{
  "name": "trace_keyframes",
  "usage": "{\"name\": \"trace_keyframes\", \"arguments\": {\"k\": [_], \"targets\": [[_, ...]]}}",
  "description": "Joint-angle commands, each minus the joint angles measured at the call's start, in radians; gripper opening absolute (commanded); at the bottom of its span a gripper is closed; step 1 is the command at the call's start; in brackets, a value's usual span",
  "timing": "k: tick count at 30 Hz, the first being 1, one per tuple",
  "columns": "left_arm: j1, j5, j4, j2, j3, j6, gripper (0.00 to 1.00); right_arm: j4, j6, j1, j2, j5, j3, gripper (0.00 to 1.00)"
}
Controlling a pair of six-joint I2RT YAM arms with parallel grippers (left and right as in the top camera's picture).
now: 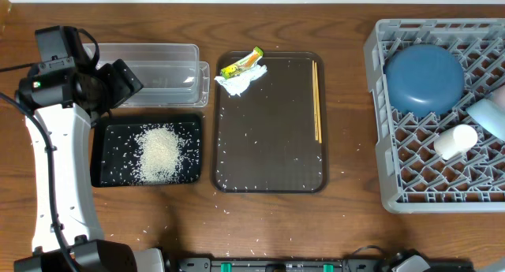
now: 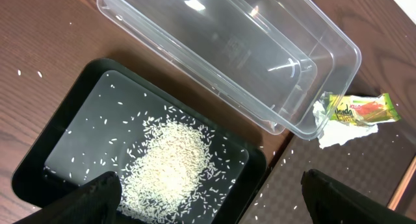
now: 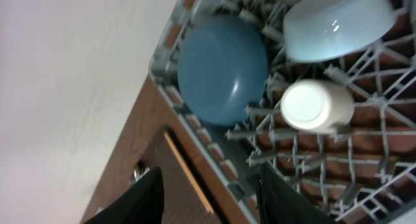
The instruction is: Sort waste into correct bins and load items into the dishwasher rack
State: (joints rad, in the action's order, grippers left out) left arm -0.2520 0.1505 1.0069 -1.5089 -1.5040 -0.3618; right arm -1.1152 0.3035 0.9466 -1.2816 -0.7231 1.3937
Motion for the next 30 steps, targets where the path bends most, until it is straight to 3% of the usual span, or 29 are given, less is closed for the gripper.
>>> {"name": "trace_keyframes", "arguments": {"k": [1,10,11,12,14,15,17,18,20,22,30], "targets": [[-0.003,-0.005,0.002,0.000,-0.023,0.006,0.92,-0.029,-0.064,-0.067,-0.001,0.010,-0.001,0.44],[-0.003,-0.005,0.002,0.000,-0.023,0.006,0.92,-0.063,-0.035,-0.442,-0.002,0.414,-0.001,0.48],[-0.003,-0.005,0.002,0.000,-0.022,0.006,0.92,-0.060,-0.010,-0.480,-0.002,0.475,-0.001,0.52],[-0.003,-0.005,0.002,0.000,-0.022,0.006,0.92,-0.055,0.011,-0.510,-0.002,0.521,-0.001,0.62],[-0.003,-0.005,0.002,0.000,-0.023,0.006,0.92,-0.048,0.022,-0.556,-0.002,0.566,-0.001,0.90],[-0.003,-0.005,0.002,0.000,-0.023,0.006,0.92,-0.047,0.022,-0.572,-0.002,0.565,-0.001,0.89],[-0.003,-0.005,0.002,0.000,-0.023,0.006,0.92,-0.031,0.023,-0.587,-0.001,0.552,-0.001,0.72],[-0.003,-0.005,0.002,0.000,-0.023,0.006,0.92,-0.014,0.026,-0.589,-0.001,0.550,-0.001,0.51],[-0.003,-0.005,0.002,0.000,-0.023,0.006,0.92,0.018,0.030,-0.589,-0.005,0.557,-0.002,0.21],[-0.003,-0.005,0.002,0.000,-0.022,0.006,0.92,0.057,0.030,-0.589,-0.013,0.571,-0.002,0.03],[-0.003,-0.005,0.002,0.000,-0.022,0.006,0.92,0.245,0.029,-0.589,-0.132,0.655,-0.002,0.01]]}}
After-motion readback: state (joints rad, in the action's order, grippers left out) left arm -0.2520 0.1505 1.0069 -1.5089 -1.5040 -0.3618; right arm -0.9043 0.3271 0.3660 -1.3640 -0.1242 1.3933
